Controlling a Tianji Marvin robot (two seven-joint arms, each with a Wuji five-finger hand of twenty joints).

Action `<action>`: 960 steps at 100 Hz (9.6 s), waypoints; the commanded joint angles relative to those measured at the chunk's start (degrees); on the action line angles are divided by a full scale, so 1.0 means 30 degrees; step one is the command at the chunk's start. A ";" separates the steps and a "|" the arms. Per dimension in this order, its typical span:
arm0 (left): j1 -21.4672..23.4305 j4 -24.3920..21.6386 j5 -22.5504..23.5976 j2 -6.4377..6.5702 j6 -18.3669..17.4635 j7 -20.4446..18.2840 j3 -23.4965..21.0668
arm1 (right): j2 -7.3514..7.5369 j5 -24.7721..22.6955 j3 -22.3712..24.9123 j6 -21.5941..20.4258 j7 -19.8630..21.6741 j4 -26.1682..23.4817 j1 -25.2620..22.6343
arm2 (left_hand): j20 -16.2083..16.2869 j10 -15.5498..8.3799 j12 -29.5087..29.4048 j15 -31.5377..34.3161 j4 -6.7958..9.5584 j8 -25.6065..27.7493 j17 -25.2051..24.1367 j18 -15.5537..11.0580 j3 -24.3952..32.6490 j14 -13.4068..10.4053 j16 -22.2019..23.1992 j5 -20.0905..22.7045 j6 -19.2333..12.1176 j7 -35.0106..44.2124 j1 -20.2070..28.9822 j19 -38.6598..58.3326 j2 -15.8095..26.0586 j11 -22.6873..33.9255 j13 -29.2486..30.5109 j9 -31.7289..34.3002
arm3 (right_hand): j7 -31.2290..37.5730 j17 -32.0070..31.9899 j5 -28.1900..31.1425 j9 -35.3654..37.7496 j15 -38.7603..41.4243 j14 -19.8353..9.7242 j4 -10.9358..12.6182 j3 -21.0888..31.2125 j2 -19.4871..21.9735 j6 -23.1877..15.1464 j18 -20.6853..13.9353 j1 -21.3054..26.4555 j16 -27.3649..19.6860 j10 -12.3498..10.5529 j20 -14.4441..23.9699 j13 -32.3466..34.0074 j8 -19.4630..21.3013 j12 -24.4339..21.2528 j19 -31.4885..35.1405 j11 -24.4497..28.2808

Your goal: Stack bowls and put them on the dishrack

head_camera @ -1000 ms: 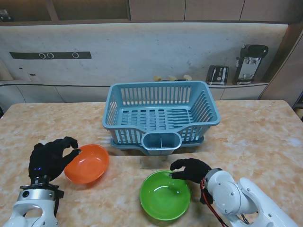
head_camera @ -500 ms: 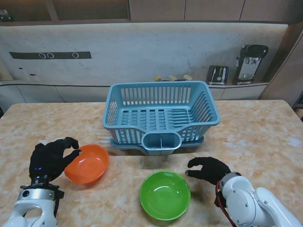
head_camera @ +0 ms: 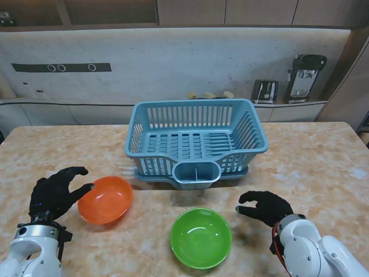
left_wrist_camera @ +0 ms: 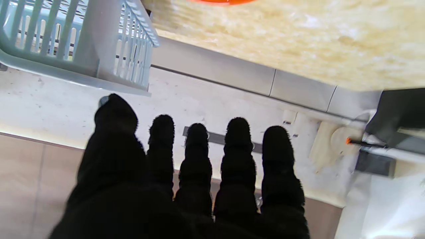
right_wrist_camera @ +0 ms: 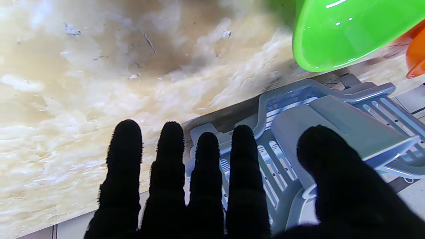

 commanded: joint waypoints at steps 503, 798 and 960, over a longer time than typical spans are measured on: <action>-0.3353 0.1143 -0.5823 0.0646 -0.4996 -0.3850 0.8659 | -0.0140 0.0074 0.0470 0.0569 0.0349 -0.0431 -0.0587 | -0.1816 0.0972 1.1421 1.4109 0.0241 0.6487 1.4507 -0.5547 0.8086 -0.3388 1.1522 -0.1526 0.0621 0.8191 0.5945 1.3754 -0.0266 0.6172 0.9910 0.4245 | 0.0584 -0.0247 0.0601 0.0179 -0.0093 0.0087 0.0414 -0.0169 0.0550 -0.0998 -0.0060 -0.0532 -0.0133 -0.0377 0.0349 0.0345 0.0422 0.0120 -0.0219 -0.0287; -0.4449 0.1964 -0.1919 0.0906 -0.2622 -0.3834 0.9523 | -0.0148 0.0190 0.0582 0.0327 0.0308 -0.0372 -0.0590 | 0.1593 0.4350 -0.0884 0.3501 0.0483 -0.3239 0.1448 0.2732 0.0097 0.3378 -0.0701 0.1593 0.4773 -0.2220 -0.1675 0.3427 -0.0463 0.1601 0.0077 0.0270 | 0.0633 -0.0241 0.0689 0.0238 -0.0071 0.0085 0.0401 -0.0159 0.0557 -0.1050 -0.0050 -0.0560 -0.0124 -0.0410 0.0349 0.0375 0.0436 0.0135 -0.0193 -0.0276; -0.9897 0.5257 -0.2963 0.1931 0.0100 -1.0104 1.4149 | -0.0139 0.0272 0.0653 0.0147 0.0371 -0.0468 -0.0741 | 0.2405 0.4141 0.2304 0.8452 0.0725 0.1576 0.4200 0.2429 0.0884 0.3733 0.2719 0.0251 0.5885 -0.1362 0.0877 0.6898 -0.0815 0.5655 0.2626 0.1031 | 0.0719 -0.0273 0.0803 0.0248 -0.0087 0.0088 0.0392 -0.0150 0.0569 -0.1135 -0.0055 -0.0587 -0.0126 -0.0441 0.0347 0.0382 0.0471 0.0132 -0.0215 -0.0297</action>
